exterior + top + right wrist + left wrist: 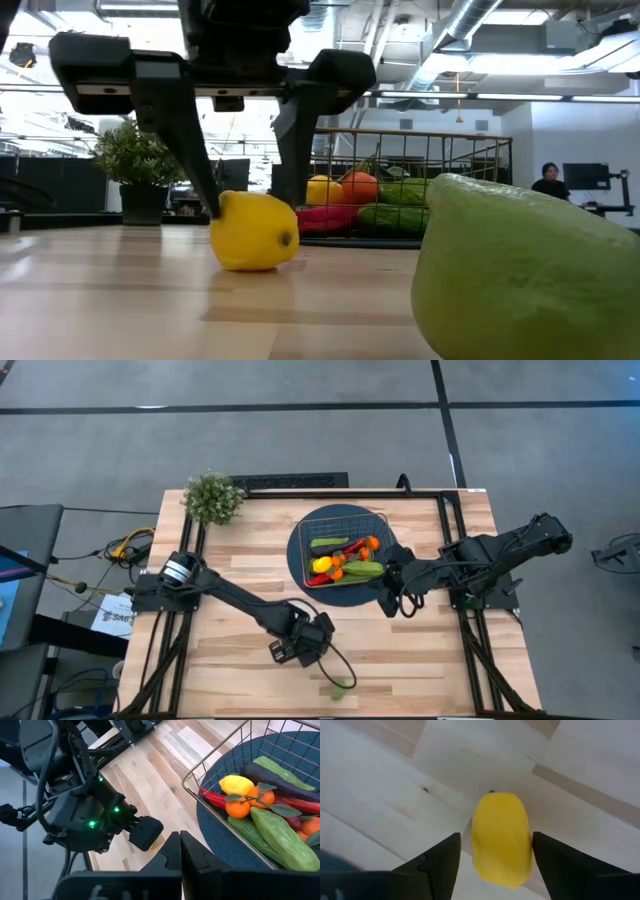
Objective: Build produce basket
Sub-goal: Put the lemon into the wire basket
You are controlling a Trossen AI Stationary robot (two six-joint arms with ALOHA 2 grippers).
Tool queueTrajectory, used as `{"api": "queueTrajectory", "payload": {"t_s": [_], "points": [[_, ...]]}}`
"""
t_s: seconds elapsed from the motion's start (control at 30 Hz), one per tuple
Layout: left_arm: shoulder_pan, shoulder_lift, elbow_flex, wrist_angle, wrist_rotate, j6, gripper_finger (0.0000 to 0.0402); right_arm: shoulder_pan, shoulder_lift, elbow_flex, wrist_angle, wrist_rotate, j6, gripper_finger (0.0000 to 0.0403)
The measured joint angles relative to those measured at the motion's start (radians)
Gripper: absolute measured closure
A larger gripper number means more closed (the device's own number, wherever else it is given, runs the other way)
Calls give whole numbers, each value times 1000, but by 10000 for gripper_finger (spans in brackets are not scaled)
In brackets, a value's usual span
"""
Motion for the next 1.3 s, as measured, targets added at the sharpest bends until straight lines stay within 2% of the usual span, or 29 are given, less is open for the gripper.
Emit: {"api": "queueTrajectory", "payload": {"t_s": [0.37,0.6,0.7,0.83,0.9,1.17,1.3], "points": [[15,58,0,4,3,-17,168,0,0,0,-8,-2,-6,397],[15,56,13,31,0,-142,172,0,0,0,-12,-2,-21,397],[15,55,32,36,-9,-203,197,0,0,0,-10,-2,-32,397],[15,55,70,30,-50,-279,256,3,0,0,-11,-3,-32,397],[15,55,109,-4,-88,-311,283,9,0,0,-13,-3,-37,397],[27,52,349,-195,-231,-418,285,59,-17,2,-67,-5,-58,397],[70,52,447,-246,-272,-440,285,83,-26,47,-121,0,-59,400]]}}
